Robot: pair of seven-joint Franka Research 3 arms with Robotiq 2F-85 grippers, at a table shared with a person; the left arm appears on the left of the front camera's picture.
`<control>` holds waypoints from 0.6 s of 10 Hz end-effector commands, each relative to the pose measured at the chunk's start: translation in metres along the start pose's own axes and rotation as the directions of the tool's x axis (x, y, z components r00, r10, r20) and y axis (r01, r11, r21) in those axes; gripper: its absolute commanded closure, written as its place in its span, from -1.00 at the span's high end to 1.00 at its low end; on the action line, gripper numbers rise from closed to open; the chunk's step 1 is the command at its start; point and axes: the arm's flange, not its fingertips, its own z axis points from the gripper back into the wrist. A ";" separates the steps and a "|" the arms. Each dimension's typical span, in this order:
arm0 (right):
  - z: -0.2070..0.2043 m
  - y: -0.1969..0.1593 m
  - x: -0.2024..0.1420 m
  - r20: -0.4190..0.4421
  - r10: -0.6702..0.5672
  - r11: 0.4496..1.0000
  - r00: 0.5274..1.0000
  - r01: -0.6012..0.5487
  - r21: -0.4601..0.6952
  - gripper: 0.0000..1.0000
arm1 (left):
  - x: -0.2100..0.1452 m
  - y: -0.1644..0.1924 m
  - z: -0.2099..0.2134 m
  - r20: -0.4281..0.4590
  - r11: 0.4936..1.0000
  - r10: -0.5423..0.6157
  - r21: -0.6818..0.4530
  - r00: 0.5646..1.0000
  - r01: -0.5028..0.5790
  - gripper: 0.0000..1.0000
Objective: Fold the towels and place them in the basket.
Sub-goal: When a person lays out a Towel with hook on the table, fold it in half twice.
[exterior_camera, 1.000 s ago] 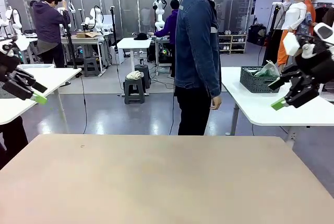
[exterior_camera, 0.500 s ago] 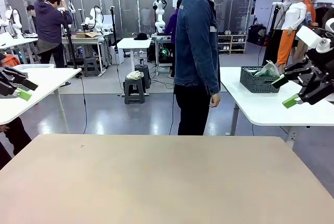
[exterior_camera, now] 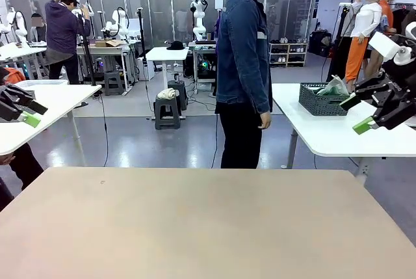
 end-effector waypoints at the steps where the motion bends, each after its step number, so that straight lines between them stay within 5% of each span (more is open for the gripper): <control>1: -0.002 0.001 -0.001 0.020 0.025 1.000 0.999 -0.025 0.001 1.00 | 0.002 0.000 0.001 0.028 1.000 -0.016 -0.013 0.999 0.016 1.00; 6: 0.015 -0.018 -0.001 0.075 -0.147 0.988 0.986 0.144 0.051 1.00 | 0.012 0.009 0.038 0.101 0.988 -0.130 -0.067 0.986 0.138 1.00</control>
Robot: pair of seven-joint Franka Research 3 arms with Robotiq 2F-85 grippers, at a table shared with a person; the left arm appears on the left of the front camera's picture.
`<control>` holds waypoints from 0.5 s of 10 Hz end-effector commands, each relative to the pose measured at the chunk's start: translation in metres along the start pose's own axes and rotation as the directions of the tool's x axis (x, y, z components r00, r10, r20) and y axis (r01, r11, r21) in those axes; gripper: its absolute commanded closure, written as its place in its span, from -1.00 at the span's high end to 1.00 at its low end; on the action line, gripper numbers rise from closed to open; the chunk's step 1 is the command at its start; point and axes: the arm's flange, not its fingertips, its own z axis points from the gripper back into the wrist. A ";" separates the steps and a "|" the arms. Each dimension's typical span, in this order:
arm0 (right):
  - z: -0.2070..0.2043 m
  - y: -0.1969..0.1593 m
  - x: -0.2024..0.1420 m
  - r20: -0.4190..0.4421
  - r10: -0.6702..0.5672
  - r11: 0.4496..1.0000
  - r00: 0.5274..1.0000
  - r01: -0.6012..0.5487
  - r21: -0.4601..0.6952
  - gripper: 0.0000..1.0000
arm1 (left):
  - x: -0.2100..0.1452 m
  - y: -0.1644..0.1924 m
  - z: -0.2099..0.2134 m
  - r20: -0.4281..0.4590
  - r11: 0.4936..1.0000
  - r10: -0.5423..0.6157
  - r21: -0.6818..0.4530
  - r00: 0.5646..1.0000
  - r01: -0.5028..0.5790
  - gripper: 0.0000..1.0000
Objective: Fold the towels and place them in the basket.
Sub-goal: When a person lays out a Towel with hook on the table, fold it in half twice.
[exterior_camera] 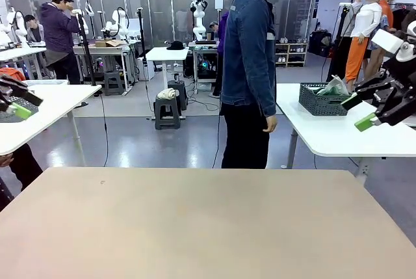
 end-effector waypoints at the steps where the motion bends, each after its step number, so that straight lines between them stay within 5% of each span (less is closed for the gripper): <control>1: 0.015 -0.020 0.000 0.062 -0.069 0.997 0.996 0.068 0.019 1.00 | -0.003 0.020 0.020 0.066 0.998 -0.063 -0.026 0.996 0.065 1.00; 5: 0.053 -0.052 -0.014 0.118 -0.028 0.997 0.993 0.020 0.073 1.00 | -0.012 0.058 0.048 0.135 0.993 -0.094 -0.061 0.986 0.103 1.00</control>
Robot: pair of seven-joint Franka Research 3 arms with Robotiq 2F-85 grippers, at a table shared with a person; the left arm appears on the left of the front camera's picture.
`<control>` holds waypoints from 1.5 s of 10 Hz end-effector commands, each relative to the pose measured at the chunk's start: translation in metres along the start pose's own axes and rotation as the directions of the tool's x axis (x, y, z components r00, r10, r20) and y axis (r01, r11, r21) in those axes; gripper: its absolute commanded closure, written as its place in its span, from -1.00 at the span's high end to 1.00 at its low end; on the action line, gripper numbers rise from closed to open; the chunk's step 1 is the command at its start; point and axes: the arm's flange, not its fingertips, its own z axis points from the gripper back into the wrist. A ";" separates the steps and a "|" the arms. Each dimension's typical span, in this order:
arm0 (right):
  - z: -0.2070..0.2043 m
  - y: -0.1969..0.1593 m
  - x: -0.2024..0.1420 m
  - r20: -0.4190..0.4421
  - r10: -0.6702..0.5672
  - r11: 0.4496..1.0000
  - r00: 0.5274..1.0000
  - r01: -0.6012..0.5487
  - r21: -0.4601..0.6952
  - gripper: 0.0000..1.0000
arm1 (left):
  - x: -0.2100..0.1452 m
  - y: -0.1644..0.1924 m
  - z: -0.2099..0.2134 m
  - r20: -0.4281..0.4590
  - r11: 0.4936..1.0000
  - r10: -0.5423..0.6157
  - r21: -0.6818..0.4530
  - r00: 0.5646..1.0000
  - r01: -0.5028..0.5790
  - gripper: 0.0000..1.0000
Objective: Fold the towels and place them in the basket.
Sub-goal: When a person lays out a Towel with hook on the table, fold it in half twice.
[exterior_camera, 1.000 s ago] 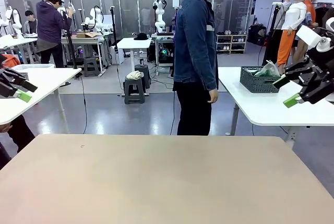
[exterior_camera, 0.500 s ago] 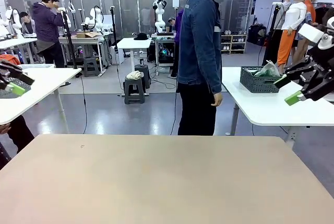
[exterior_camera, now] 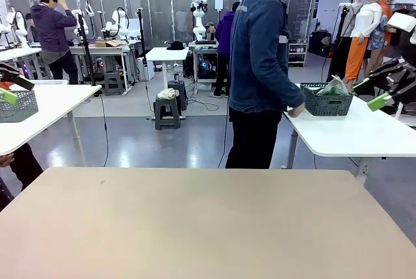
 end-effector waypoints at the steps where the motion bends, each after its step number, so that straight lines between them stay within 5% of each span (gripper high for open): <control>1: 0.021 -0.014 -0.007 0.057 0.015 0.999 0.998 -0.018 0.043 1.00 | -0.003 0.016 0.022 0.030 0.999 -0.003 -0.044 1.000 0.004 1.00; 7: 0.048 -0.023 -0.037 0.130 -0.081 0.997 0.988 0.079 0.022 1.00 | -0.006 0.036 0.067 0.026 0.999 0.013 -0.030 1.000 -0.012 1.00; 15: 0.047 -0.019 -0.042 0.119 -0.088 0.996 0.989 0.087 0.013 1.00 | -0.011 0.032 0.066 0.006 1.000 -0.004 -0.015 1.000 0.004 1.00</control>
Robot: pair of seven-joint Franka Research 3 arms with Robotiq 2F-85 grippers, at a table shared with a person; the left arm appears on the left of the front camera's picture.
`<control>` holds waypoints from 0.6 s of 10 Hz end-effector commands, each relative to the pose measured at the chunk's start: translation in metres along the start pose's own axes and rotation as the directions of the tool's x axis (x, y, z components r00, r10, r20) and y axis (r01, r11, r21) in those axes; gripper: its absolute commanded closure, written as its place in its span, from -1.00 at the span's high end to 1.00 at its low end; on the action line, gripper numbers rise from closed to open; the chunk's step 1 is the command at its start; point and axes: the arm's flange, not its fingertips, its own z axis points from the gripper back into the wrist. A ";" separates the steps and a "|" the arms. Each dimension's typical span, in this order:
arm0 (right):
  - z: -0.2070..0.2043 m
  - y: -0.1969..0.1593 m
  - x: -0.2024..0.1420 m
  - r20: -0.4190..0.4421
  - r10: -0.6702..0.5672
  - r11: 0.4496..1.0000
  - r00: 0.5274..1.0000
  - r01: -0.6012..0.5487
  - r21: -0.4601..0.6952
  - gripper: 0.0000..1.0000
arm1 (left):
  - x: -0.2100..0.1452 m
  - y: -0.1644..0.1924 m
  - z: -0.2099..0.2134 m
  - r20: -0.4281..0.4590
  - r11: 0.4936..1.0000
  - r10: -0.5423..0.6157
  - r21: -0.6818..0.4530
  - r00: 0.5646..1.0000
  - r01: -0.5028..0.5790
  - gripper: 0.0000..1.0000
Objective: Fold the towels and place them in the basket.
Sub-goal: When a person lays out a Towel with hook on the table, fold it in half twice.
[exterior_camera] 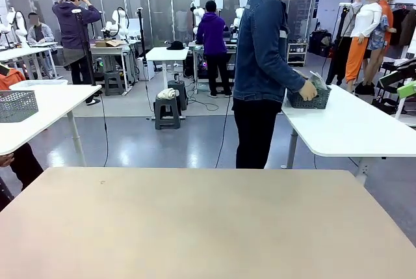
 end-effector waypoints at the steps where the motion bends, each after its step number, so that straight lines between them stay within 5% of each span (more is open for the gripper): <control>1: -0.001 0.001 -0.001 -0.001 -0.001 1.000 1.000 0.001 0.000 1.00 | 0.001 -0.002 0.000 0.001 1.000 -0.004 0.000 1.000 0.004 1.00; 6: 0.004 0.001 0.008 -0.058 0.023 1.000 0.998 -0.022 0.019 1.00 | 0.011 0.002 0.008 -0.045 0.999 -0.036 -0.014 0.998 0.035 1.00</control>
